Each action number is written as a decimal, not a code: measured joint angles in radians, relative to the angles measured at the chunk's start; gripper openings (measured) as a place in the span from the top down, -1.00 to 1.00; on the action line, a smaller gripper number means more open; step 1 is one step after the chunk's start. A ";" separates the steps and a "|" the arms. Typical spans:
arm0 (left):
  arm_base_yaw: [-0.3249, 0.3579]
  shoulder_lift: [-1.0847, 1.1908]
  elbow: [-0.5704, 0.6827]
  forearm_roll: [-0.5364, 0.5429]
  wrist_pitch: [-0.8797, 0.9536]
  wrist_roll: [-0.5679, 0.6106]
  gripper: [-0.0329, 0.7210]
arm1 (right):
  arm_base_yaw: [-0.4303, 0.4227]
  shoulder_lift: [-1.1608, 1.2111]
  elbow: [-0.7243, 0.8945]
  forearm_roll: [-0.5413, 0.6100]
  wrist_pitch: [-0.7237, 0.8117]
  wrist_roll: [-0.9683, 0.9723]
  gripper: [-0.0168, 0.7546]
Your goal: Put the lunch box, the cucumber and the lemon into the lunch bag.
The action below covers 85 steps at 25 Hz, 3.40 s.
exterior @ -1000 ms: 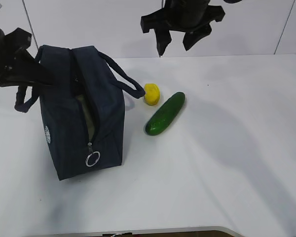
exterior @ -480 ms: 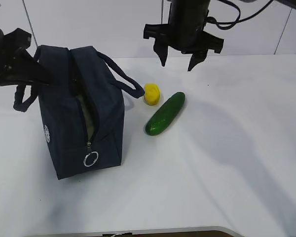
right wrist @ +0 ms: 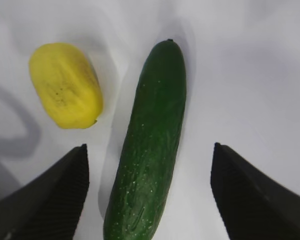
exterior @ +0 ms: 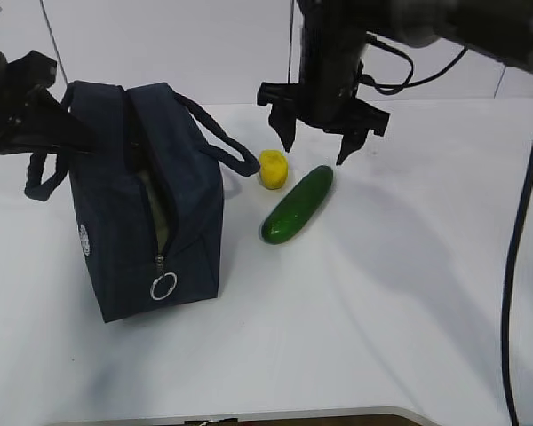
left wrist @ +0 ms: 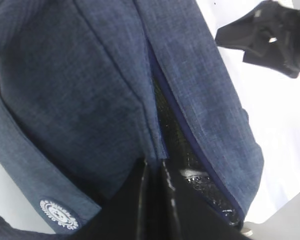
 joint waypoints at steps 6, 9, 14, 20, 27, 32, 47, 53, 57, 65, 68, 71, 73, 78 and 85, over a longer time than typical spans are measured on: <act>0.000 0.000 0.000 0.000 0.000 0.000 0.92 | -0.012 0.028 0.000 0.000 -0.002 0.036 -0.59; 0.000 0.000 0.000 0.000 0.000 0.000 0.92 | -0.019 0.039 0.000 0.002 -0.002 0.077 -0.58; 0.000 0.000 0.000 0.000 0.000 0.000 0.92 | -0.022 0.055 0.000 0.007 -0.002 0.099 -0.58; 0.000 0.000 0.000 0.000 0.000 0.000 0.92 | -0.022 0.080 0.000 0.024 -0.004 0.110 -0.57; 0.000 0.000 0.000 0.000 0.000 0.000 0.92 | -0.022 0.085 0.000 0.030 -0.005 0.117 -0.57; 0.000 0.000 0.000 0.000 0.000 0.000 0.92 | -0.022 0.098 0.000 0.033 -0.005 0.119 -0.57; 0.000 0.000 0.000 0.000 0.000 0.000 0.92 | -0.022 0.124 0.000 0.059 -0.032 0.121 -0.56; 0.000 0.000 0.000 0.000 0.000 0.000 0.92 | -0.022 0.136 0.000 0.080 -0.042 0.121 -0.56; 0.000 0.000 0.000 0.000 -0.001 0.000 0.92 | -0.022 0.142 0.000 0.080 -0.042 0.121 -0.56; 0.000 0.000 0.000 0.000 -0.001 0.000 0.92 | -0.022 0.151 0.000 0.084 -0.042 0.121 -0.54; 0.000 0.000 0.000 0.000 -0.001 0.000 0.92 | -0.022 0.151 0.000 0.084 -0.042 0.121 -0.38; 0.000 0.000 0.000 0.000 -0.001 0.000 0.92 | -0.022 0.151 0.000 0.084 -0.039 0.121 -0.12; 0.000 0.000 0.000 0.000 -0.001 0.000 0.92 | -0.022 0.151 -0.004 0.084 -0.032 0.121 -0.03; 0.000 0.000 0.000 0.000 -0.001 0.000 0.92 | -0.022 0.151 -0.061 0.062 -0.025 0.080 0.03; 0.000 0.000 0.000 0.000 -0.001 0.000 0.92 | -0.022 0.151 -0.230 0.017 -0.019 -0.107 0.03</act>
